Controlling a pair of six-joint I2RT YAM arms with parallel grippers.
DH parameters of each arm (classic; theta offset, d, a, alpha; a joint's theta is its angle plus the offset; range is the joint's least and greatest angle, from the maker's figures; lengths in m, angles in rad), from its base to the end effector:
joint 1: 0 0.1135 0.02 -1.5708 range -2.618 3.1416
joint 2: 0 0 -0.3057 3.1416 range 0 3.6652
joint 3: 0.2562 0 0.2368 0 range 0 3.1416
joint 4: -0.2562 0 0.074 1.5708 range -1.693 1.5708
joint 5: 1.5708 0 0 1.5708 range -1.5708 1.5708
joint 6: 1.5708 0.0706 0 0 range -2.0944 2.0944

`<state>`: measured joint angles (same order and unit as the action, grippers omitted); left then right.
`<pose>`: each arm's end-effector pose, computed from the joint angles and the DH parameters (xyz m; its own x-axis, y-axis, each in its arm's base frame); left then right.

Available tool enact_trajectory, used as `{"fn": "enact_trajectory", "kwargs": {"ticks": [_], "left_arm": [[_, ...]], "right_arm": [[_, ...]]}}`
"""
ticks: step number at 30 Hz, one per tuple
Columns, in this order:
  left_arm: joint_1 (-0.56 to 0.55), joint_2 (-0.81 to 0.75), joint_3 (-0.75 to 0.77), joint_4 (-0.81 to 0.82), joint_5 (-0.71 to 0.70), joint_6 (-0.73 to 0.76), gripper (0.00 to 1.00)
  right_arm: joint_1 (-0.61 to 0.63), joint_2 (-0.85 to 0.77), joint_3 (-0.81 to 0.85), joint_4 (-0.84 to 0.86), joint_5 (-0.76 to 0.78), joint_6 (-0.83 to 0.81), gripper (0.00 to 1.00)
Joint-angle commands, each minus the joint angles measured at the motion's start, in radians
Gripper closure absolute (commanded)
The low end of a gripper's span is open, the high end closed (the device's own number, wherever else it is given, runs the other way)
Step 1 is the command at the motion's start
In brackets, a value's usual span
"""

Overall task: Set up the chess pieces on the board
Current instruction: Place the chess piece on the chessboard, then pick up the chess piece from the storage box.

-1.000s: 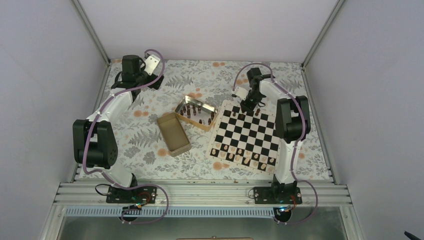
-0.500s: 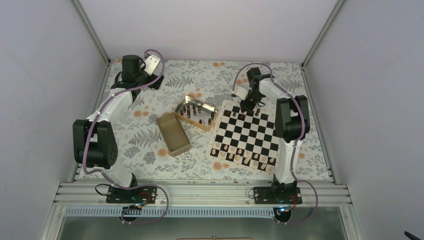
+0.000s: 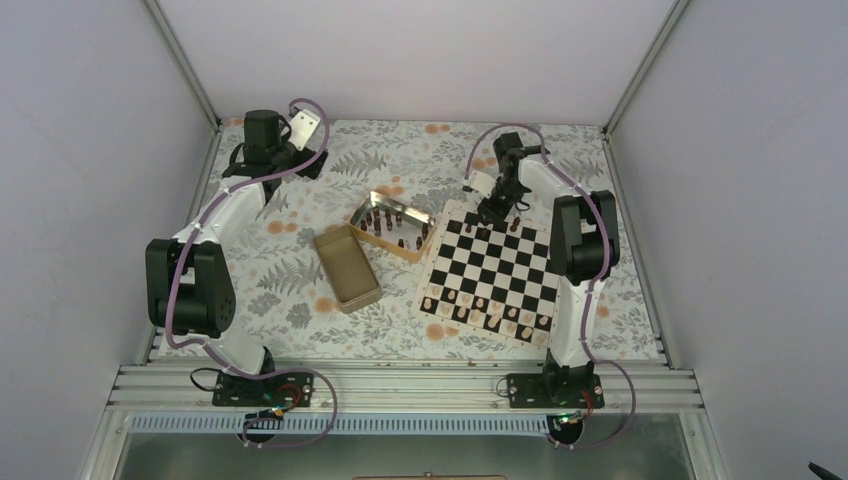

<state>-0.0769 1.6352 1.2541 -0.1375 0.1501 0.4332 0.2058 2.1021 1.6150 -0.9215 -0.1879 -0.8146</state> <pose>0.3975 -0.0412 0.3178 -0.3623 0.4442 -0.8194 0.3939 0.8697 0.2973 0.4168 0.1005 0.1814 -0.4954 -0.8335 -0.2449 -0.8608 0.5089 0.0090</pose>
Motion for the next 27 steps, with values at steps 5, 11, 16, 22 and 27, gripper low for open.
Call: {"fn": "enact_trajectory", "kwargs": {"ticks": [5,11,16,22,27], "left_arm": [[-0.003,-0.014,0.014,0.004,0.007,-0.002,0.00],[-0.003,-0.015,0.013,0.004,0.006,-0.002,0.00],[-0.003,-0.012,0.011,0.004,0.003,-0.002,0.00],[-0.003,-0.003,0.016,-0.002,0.012,-0.005,0.00],[-0.003,-0.007,0.012,0.002,0.002,-0.005,0.00]], "right_arm": [[0.040,-0.046,0.193,-0.055,-0.006,0.008,0.52],[0.190,-0.022,0.378,-0.036,-0.049,0.034,0.51],[0.302,0.037,0.455,0.016,-0.142,0.061,0.58],[0.396,0.112,0.430,0.120,-0.193,0.082,0.63],[0.429,0.195,0.428,0.134,-0.218,0.082,0.63]]}}
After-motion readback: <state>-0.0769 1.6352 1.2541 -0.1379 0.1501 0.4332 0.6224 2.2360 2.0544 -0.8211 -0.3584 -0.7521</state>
